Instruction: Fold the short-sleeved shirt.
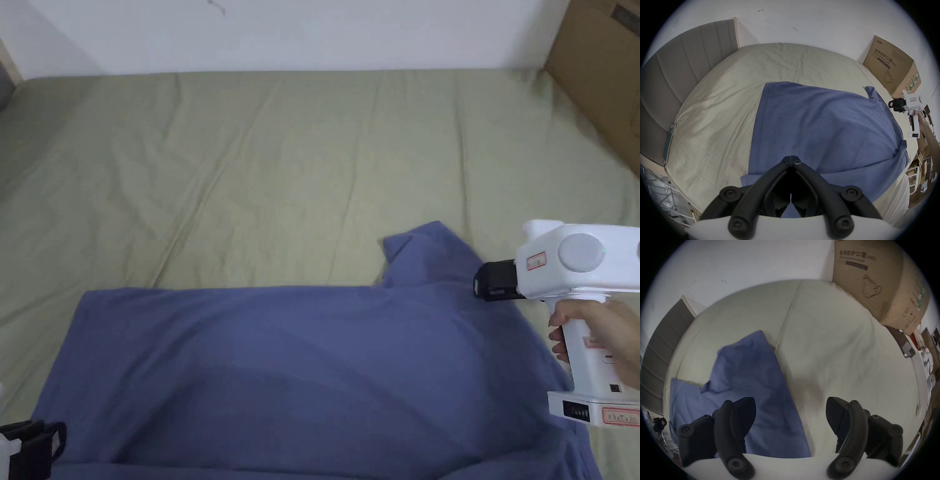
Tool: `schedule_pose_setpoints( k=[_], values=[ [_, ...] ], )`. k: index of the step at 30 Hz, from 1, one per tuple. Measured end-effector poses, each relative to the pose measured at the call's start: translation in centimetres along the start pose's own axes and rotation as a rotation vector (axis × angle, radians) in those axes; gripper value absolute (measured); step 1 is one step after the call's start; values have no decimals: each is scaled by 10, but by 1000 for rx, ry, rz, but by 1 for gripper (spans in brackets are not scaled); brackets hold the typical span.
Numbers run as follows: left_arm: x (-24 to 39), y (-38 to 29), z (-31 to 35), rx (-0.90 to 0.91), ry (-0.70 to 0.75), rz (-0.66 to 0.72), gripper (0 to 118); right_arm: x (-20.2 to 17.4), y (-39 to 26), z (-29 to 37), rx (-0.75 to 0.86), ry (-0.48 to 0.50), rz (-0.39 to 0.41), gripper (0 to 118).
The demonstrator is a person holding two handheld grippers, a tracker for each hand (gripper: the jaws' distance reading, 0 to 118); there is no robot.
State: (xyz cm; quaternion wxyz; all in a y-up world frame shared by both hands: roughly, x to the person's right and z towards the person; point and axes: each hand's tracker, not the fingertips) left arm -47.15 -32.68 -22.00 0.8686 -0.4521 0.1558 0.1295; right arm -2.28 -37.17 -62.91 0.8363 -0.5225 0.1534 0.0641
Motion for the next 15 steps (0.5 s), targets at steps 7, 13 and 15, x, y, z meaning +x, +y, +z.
schedule_pose_setpoints(
  k=[7, 13, 15],
  values=[
    [-4, 5, -3, 7, 8, 24, 0, -1, -1, -7, -38, -10, 3, 62],
    [0, 9, -1, 12, 12, 28, 0, -10, -1, 9, 5, -5, -7, 2],
    [2, 13, 0, 17, 19, 26, 0, -12, -1, 10, 5, -10, 18, 2]
  ],
)
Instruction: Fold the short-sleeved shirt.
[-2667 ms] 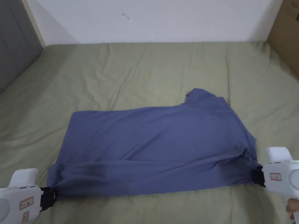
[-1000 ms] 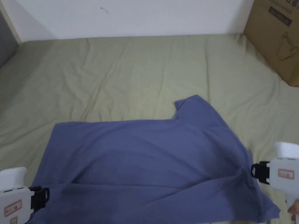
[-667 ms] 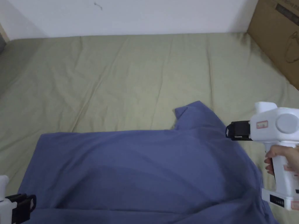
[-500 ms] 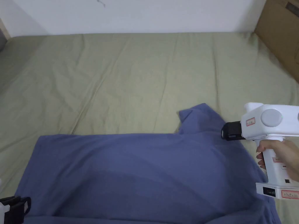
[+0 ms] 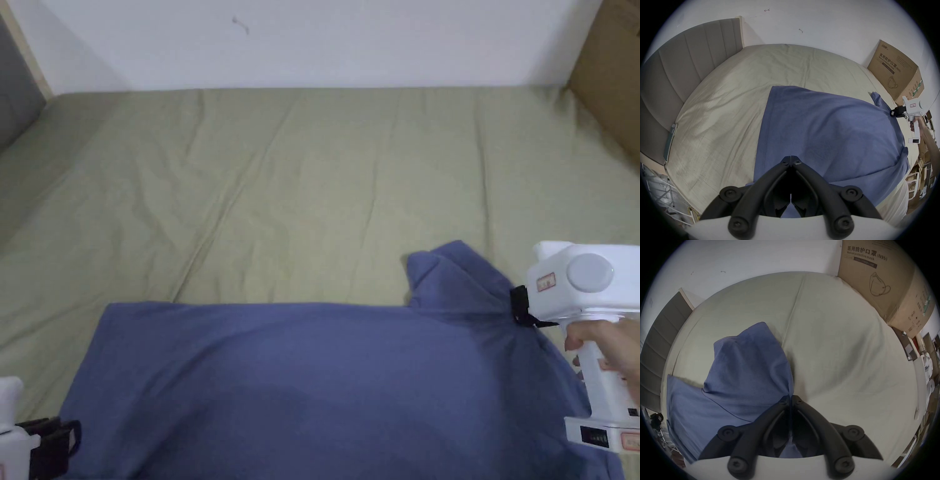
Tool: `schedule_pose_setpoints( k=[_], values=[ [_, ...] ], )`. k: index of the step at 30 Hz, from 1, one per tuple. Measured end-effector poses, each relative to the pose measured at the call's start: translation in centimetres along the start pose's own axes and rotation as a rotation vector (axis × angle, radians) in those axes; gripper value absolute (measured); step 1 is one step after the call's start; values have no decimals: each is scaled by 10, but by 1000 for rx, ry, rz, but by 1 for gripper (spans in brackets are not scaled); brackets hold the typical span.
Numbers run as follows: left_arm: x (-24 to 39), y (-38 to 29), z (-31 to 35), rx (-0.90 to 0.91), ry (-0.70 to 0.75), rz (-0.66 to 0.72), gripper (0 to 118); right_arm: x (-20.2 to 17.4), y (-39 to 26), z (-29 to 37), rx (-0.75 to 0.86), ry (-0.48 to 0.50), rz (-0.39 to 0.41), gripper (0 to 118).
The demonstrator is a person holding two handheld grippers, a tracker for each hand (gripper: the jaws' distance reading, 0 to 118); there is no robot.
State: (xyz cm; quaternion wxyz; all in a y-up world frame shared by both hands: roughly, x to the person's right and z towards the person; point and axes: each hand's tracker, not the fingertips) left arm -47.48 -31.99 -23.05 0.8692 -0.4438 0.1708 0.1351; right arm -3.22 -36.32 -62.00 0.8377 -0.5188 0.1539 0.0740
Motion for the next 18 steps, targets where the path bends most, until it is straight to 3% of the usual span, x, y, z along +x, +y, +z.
schedule_pose_setpoints(
  k=[5, 14, 15, 17, 18],
  values=[
    [-5, 26, -8, 25, 9, 6, 0, 9, 3, 4, 1, 28, -65, 2],
    [-23, 117, -78, 37, 42, -38, 1, 4, 3, 4, -4, 23, -34, 2],
    [-26, 125, -90, 1, 32, -29, 13, 5, 2, 4, -4, 26, -35, 2],
    [-32, 138, -117, -65, 5, 14, 72, 6, 2, 4, -4, 32, -36, 2],
    [-35, 142, -128, -76, -5, 26, 94, 6, 2, 3, -4, 33, -35, 2]
  ],
)
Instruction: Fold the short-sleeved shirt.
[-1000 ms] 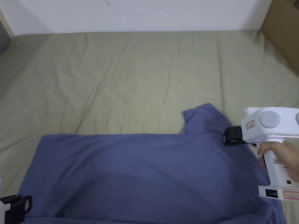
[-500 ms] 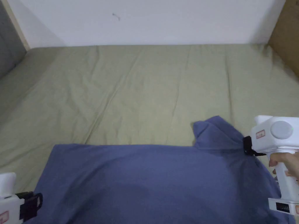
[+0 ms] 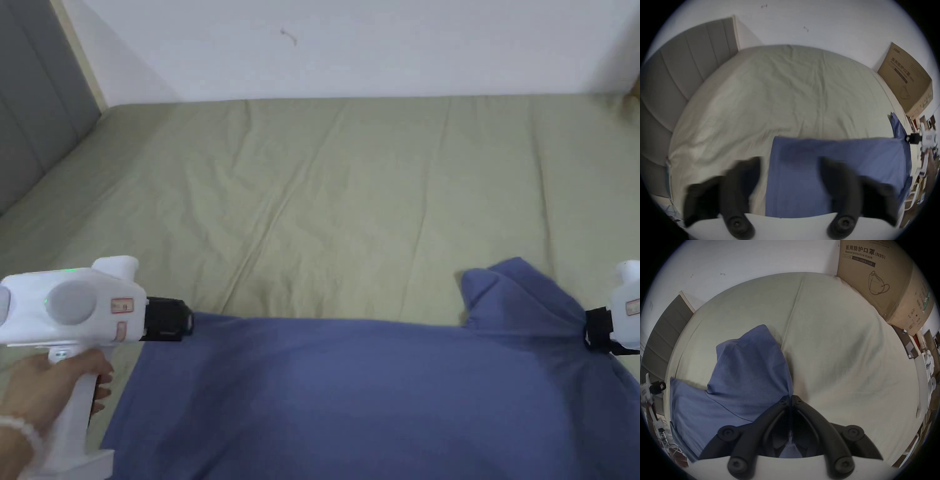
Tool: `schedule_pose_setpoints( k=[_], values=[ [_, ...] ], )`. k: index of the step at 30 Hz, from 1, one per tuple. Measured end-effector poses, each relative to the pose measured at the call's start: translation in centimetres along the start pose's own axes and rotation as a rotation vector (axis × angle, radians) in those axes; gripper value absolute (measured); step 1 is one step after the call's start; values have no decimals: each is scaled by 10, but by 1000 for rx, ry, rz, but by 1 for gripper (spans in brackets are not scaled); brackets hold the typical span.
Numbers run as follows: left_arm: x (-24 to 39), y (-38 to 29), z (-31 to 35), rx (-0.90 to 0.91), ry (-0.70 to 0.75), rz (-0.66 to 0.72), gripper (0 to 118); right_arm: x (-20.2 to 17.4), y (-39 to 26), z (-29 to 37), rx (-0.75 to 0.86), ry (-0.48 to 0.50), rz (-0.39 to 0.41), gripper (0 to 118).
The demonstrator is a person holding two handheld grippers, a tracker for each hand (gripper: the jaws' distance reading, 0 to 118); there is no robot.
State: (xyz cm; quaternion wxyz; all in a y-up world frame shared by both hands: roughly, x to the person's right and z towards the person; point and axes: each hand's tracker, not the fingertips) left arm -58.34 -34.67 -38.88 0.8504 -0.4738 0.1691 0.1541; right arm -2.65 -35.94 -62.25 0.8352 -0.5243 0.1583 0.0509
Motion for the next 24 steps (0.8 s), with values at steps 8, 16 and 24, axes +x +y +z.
schedule_pose_setpoints(
  k=[8, 16, 24],
  values=[
    [-14, 15, -52, -67, 7, 138, 80, -6, 0, -4, -8, -21, 38, 2],
    [2, 16, -35, -75, 67, 41, 2, -7, -1, 5, -1, -15, 21, 2],
    [15, 11, 44, 31, 49, -68, 2, -10, -6, 70, 77, 10, 63, 2]
  ],
)
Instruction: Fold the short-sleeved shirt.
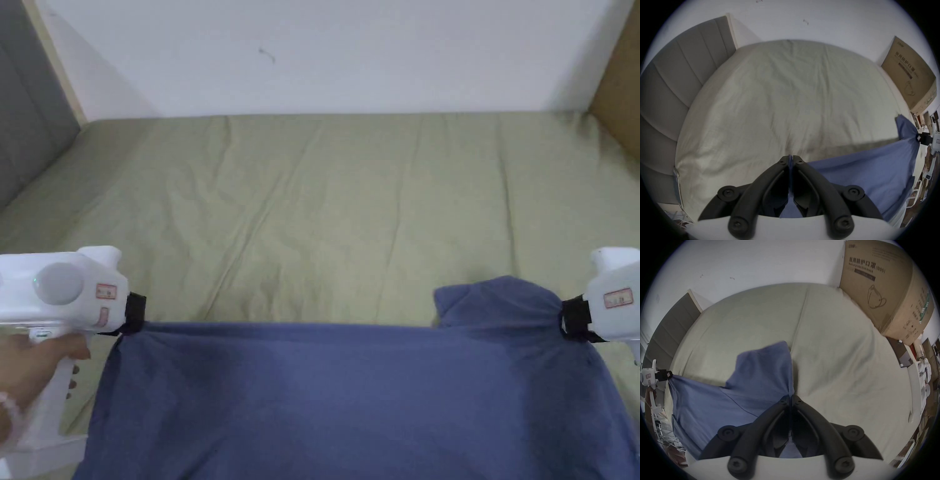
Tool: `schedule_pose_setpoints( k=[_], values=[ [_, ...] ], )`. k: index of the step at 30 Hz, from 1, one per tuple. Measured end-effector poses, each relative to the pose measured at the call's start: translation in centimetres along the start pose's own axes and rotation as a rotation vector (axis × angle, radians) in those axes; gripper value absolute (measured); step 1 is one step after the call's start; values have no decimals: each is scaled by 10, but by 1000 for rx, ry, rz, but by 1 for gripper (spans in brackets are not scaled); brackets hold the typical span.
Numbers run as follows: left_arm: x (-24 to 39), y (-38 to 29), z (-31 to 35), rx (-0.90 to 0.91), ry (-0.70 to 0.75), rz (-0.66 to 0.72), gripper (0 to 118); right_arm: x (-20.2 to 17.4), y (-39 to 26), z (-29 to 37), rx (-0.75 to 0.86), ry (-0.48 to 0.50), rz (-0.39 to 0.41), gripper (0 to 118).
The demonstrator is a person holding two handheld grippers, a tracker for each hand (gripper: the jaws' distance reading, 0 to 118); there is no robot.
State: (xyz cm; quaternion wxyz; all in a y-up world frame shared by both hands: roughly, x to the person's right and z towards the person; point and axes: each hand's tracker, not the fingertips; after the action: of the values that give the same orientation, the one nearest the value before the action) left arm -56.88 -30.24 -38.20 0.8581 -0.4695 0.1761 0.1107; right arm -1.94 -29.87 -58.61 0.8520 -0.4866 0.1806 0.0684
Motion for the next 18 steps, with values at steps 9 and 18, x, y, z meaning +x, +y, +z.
schedule_pose_setpoints(
  k=[9, 18],
  values=[
    [-13, -57, 122, 143, -31, -43, 2, -1, -46, 103, 61, -1, 73, 2],
    [-32, -185, 143, 59, -21, -12, 2, -12, -183, 123, -87, -32, 176, 2]
  ],
)
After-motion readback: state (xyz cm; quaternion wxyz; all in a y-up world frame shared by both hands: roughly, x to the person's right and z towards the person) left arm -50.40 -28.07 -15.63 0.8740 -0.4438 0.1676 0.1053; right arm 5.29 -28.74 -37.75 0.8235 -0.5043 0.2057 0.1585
